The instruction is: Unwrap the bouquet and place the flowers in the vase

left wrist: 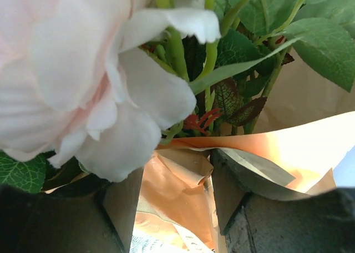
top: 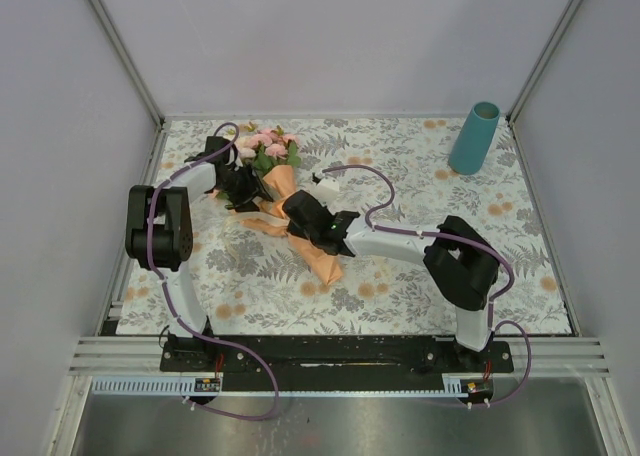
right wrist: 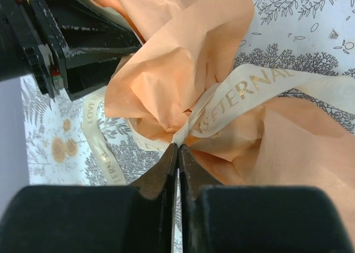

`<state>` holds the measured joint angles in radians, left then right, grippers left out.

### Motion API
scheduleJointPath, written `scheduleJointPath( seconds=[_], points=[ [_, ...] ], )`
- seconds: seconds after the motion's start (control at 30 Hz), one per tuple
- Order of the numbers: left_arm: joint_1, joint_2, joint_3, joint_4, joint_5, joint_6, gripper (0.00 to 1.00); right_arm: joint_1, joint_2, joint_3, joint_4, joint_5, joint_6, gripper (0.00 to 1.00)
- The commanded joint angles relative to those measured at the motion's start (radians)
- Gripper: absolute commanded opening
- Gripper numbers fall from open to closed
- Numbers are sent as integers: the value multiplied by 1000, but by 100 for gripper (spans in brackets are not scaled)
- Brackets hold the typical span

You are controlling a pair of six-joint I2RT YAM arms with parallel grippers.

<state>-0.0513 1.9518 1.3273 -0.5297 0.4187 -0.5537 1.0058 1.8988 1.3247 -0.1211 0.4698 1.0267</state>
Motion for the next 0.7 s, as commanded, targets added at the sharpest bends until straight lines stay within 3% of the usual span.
scheduleJointPath(
  seconds=[0.0,0.03,0.07,0.37,0.4,0.5,0.67],
  points=[
    [1,24,16,-12,-92,35,55,7,-81,2,94,-22,-27,19],
    [-1,24,21,-15,-92,37,55,7,-80,1,92,-23,-25,18],
    [-1,21,20,-15,-95,37,55,7,-78,1,95,-26,-31,2],
    [-13,18,21,-18,-103,40,55,7,-104,5,75,18,-51,0],
    [-15,18,21,-19,-101,41,55,5,-95,17,54,17,-40,2],
    [-16,19,20,-18,-97,40,55,7,-70,39,21,15,-1,18],
    [-21,10,18,-18,-98,41,56,7,-26,70,-26,12,38,32]
  ],
)
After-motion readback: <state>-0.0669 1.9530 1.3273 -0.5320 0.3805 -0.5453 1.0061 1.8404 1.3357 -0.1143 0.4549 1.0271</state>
